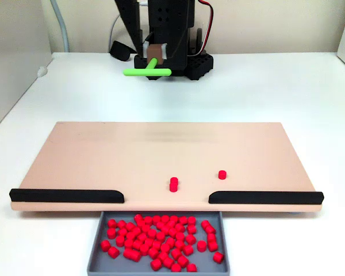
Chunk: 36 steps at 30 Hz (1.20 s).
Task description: Gather the right side granules
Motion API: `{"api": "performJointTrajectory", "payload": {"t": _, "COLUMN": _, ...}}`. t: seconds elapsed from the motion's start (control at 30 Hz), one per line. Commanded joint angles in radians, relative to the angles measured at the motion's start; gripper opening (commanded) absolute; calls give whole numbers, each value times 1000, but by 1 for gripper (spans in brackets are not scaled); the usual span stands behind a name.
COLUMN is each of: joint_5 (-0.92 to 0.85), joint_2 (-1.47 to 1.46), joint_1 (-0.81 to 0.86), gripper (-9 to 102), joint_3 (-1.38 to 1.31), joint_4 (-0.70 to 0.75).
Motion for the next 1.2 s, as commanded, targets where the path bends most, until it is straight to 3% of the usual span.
{"api": "performJointTrajectory", "payload": {"t": 0.0, "joint_5": 64, "joint_2": 52, "joint_1": -37, "gripper": 0, "joint_3": 32, "joint_4": -5}}
{"api": "performJointTrajectory", "payload": {"t": 1.17, "joint_5": -103, "joint_2": 49, "joint_1": -21, "gripper": 0, "joint_3": 94, "joint_4": -17}}
